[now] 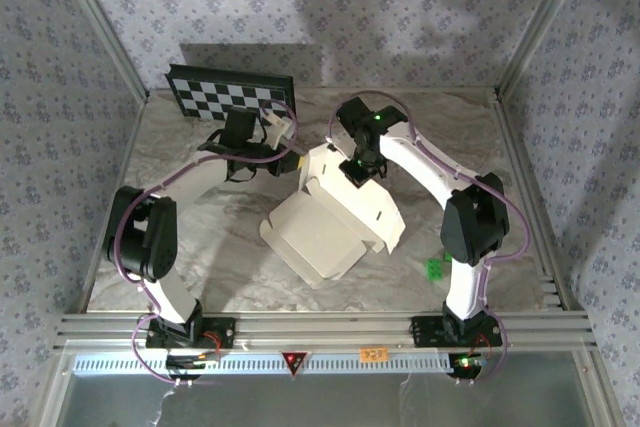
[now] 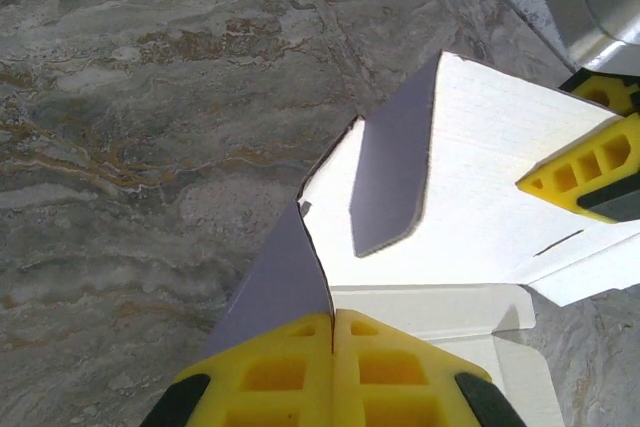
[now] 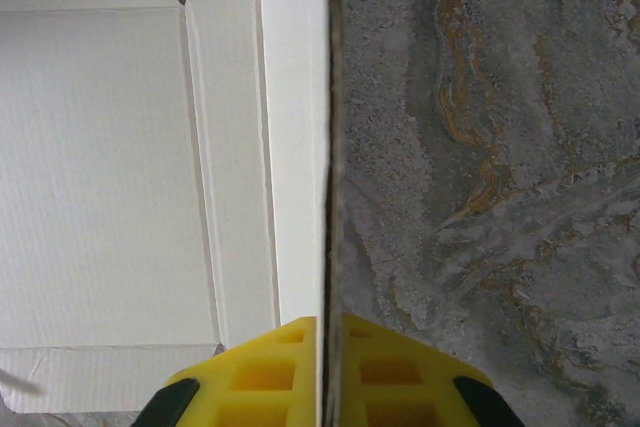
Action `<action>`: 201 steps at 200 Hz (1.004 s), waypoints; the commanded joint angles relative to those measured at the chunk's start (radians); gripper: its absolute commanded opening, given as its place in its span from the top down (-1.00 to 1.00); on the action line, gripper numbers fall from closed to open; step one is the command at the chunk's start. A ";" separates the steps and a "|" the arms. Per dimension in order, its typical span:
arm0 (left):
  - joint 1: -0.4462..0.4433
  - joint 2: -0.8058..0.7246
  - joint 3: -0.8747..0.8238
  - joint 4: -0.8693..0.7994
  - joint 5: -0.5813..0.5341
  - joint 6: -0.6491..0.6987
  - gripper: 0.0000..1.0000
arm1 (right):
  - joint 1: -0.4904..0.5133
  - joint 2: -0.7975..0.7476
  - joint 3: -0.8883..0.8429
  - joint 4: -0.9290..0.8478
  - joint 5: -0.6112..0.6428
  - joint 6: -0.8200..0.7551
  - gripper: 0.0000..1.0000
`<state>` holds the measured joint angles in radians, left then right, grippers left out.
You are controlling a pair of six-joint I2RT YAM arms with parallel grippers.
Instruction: Fold the paper box
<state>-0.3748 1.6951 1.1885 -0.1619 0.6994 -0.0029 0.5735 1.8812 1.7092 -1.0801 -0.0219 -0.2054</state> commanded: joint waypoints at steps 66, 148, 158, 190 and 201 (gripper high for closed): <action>-0.049 -0.062 0.003 -0.006 -0.012 -0.057 0.99 | -0.002 -0.017 -0.017 0.028 0.069 0.051 1.00; -0.054 -0.148 -0.174 0.005 -0.049 -0.083 1.00 | 0.061 -0.022 -0.028 0.009 0.169 0.084 1.00; -0.055 -0.156 -0.192 0.015 -0.049 -0.092 1.00 | 0.071 -0.021 -0.033 0.005 0.173 0.089 1.00; -0.068 -0.174 -0.234 0.048 -0.049 -0.124 1.00 | 0.092 -0.016 -0.055 0.002 0.182 0.106 1.00; -0.073 -0.175 -0.244 0.051 -0.055 -0.128 1.00 | 0.097 -0.017 -0.064 0.004 0.184 0.112 1.00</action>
<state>-0.4252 1.5459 0.9745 -0.0925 0.6243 -0.1047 0.6655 1.8660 1.6821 -1.0504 0.1097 -0.1421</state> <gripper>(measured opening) 0.057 0.073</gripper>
